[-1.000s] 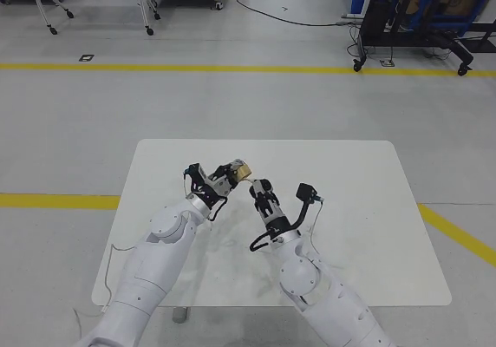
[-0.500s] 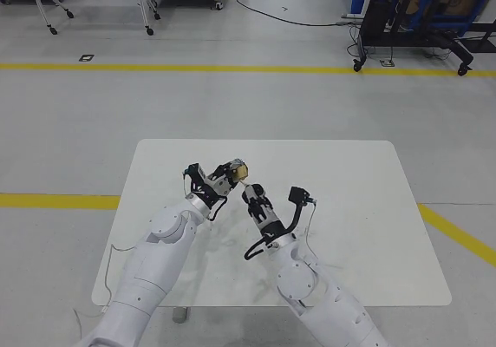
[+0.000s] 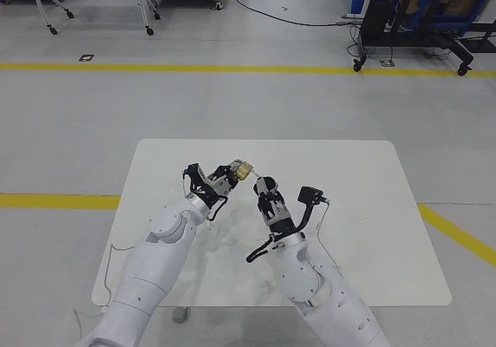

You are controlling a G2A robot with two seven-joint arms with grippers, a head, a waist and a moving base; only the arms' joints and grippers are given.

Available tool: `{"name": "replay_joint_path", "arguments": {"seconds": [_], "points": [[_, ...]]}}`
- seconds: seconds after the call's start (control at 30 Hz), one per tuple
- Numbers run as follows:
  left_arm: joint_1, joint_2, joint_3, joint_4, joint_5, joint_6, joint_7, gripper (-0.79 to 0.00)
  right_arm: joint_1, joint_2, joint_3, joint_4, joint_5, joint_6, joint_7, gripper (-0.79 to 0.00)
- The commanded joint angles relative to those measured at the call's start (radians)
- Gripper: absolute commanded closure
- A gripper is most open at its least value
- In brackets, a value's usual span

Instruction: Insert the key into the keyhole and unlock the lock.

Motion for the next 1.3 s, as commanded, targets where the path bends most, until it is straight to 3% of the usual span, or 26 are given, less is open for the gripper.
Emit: {"name": "replay_joint_path", "arguments": {"seconds": [0.0,0.47,0.8,1.13,1.27], "points": [[0.0,0.0,0.001,0.0,0.004,0.001,-0.001,0.0,0.006,-0.003,-0.006,0.009,-0.025,0.02,-0.002,0.0],[-0.002,-0.001,0.0,0.003,0.003,0.012,-0.017,0.0,0.011,-0.013,0.003,0.025,-0.038,0.008,0.018,0.0],[-0.002,-0.002,-0.002,0.001,0.007,-0.009,-0.015,0.0,-0.006,-0.023,0.032,0.015,0.159,-0.026,0.109,0.0],[0.007,-0.001,0.013,-0.017,0.094,-0.059,0.019,0.0,0.006,-0.033,0.035,0.03,0.18,-0.02,0.099,0.0],[0.009,-0.001,0.008,-0.019,0.094,-0.064,0.025,0.0,-0.002,-0.036,0.038,0.025,0.239,-0.049,0.146,0.0]]}}
